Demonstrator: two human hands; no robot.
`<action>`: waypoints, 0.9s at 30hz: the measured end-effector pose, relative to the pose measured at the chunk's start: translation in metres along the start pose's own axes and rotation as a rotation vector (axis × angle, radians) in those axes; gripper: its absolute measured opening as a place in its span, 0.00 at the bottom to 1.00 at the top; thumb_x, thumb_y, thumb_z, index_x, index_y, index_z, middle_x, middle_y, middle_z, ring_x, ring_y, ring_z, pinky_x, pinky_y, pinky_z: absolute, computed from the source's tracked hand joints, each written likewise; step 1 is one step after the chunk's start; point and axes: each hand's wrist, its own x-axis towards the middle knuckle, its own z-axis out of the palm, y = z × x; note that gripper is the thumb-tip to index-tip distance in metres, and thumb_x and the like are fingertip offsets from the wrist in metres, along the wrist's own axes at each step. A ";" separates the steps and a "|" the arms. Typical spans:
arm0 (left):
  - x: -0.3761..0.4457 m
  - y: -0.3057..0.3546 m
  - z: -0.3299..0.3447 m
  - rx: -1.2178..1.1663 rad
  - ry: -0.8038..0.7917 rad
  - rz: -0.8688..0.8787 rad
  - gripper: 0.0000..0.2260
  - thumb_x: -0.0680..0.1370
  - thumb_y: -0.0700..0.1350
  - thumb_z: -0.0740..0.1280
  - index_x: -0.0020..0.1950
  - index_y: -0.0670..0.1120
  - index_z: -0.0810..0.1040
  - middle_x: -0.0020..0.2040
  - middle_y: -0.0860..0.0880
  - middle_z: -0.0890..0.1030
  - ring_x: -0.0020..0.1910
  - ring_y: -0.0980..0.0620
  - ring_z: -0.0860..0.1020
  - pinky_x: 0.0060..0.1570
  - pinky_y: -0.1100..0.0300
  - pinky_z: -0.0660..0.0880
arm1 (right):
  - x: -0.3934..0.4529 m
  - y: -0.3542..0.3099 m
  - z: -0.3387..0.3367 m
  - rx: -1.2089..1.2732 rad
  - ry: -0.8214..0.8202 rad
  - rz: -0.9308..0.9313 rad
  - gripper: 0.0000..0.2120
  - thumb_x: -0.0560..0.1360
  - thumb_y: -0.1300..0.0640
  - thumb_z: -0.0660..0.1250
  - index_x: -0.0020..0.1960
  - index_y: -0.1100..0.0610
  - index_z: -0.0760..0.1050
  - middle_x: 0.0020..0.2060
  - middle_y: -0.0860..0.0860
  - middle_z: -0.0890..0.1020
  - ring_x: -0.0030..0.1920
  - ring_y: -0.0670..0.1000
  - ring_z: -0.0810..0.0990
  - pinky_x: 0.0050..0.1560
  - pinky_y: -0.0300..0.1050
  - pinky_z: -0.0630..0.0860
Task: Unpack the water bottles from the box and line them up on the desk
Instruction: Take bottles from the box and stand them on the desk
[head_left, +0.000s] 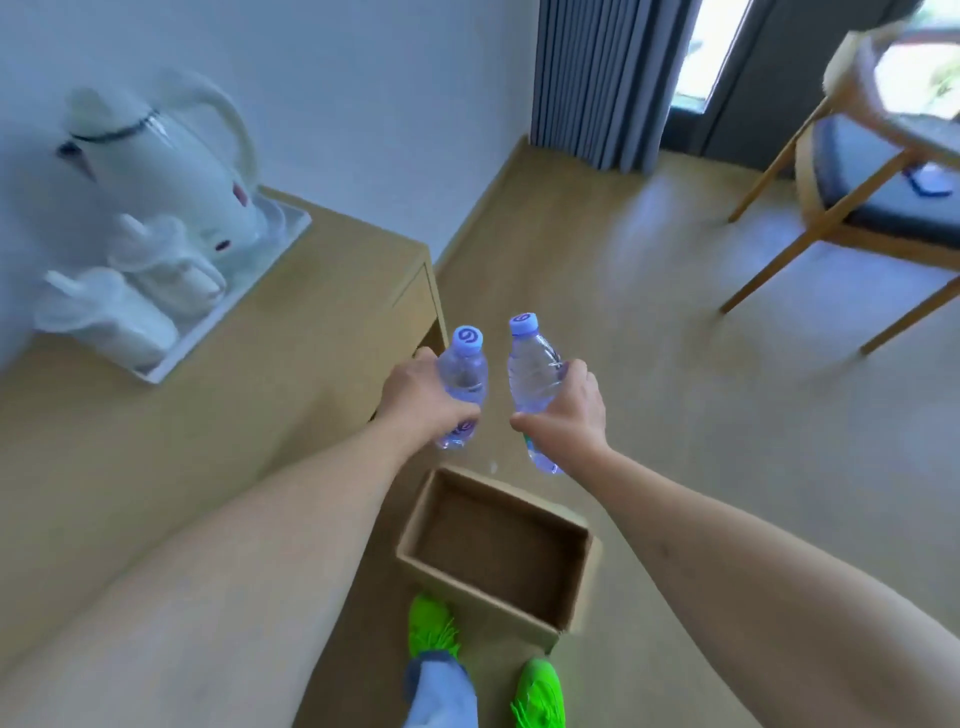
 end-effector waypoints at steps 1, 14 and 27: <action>-0.011 0.008 -0.024 -0.009 0.025 0.014 0.24 0.58 0.56 0.74 0.49 0.48 0.75 0.43 0.52 0.79 0.42 0.51 0.79 0.37 0.60 0.74 | -0.007 -0.020 -0.013 0.006 -0.001 -0.036 0.29 0.56 0.50 0.74 0.50 0.47 0.61 0.49 0.47 0.68 0.50 0.51 0.72 0.48 0.44 0.71; -0.177 -0.024 -0.261 -0.158 0.439 -0.054 0.32 0.55 0.61 0.77 0.52 0.48 0.74 0.46 0.50 0.79 0.44 0.50 0.78 0.37 0.57 0.75 | -0.142 -0.243 -0.061 0.151 -0.056 -0.404 0.35 0.57 0.49 0.78 0.57 0.46 0.62 0.46 0.46 0.72 0.47 0.51 0.73 0.43 0.46 0.71; -0.308 -0.212 -0.353 -0.225 0.687 -0.218 0.31 0.55 0.61 0.78 0.51 0.54 0.69 0.43 0.54 0.76 0.42 0.53 0.77 0.36 0.60 0.72 | -0.284 -0.362 0.071 0.251 -0.285 -0.616 0.28 0.59 0.50 0.78 0.52 0.50 0.66 0.43 0.48 0.77 0.43 0.49 0.76 0.42 0.46 0.73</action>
